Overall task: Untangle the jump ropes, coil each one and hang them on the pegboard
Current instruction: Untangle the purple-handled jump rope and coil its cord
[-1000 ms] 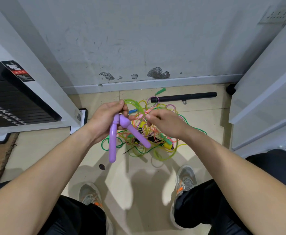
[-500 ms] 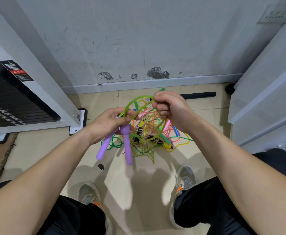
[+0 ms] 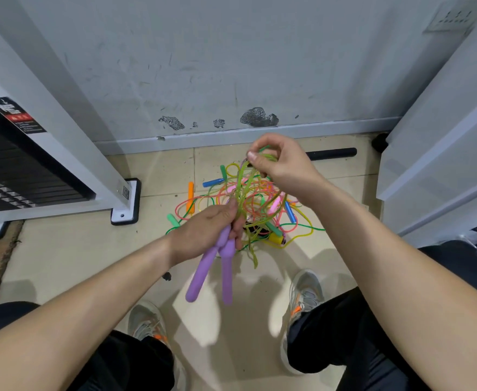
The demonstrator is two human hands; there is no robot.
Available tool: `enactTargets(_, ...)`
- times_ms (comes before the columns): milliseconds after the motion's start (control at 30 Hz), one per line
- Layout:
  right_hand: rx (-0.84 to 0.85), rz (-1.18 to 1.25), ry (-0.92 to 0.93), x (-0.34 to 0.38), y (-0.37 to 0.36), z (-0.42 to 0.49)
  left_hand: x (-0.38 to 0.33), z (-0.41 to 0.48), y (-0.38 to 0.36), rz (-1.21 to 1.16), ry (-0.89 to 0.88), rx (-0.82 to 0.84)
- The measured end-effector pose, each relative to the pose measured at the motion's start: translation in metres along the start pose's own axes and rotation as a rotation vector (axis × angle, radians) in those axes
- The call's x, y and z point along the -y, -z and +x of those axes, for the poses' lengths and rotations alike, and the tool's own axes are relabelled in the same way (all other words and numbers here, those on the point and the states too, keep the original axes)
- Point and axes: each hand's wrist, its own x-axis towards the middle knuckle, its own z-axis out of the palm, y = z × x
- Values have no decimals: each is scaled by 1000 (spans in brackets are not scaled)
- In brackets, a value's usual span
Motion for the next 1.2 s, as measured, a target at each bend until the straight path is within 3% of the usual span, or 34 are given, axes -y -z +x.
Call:
enactTargets(100,29,-111,-132,-18,13,3,-7,0,9,-83,-23,-67)
enactTargets(200,224,-156,-180,-22,3,-4,-12,-2,20,-114,-43,-108)
enactTargets(300,353,-35,-116,-1,-20,-17,-16,-1,23,-178,-35,-152)
enactTargets(467,284,-366,87,5,-23,-20,-14,-1,25,-274,42,-140)
enactTargets(567,302,9,19,5,-21,-21,-18,-6,21,-404,88,-87)
enactTargets(700,272,513,-303,-12,-41,-26,-29,-11,16,-575,108,-75)
enactTargets(767,184,630,-408,-17,-52,-31,-29,-10,16,-666,87,-138)
enactTargets(800,128,587,-399,-18,-56,-34,-29,-8,16,-707,82,-193)
enactTargets(867,80,234,-236,-20,-60,-39,-29,-3,17,-771,81,-308)
enactTargets(933,186,-193,-81,-22,-63,-40,-29,2,19,-776,67,-416)
enactTargets(1033,266,-605,-84,-9,-63,-37,-23,9,20,-587,-10,-535)
enactTargets(1200,227,-804,-11,7,-67,-37,-16,10,14,-416,-113,-584)
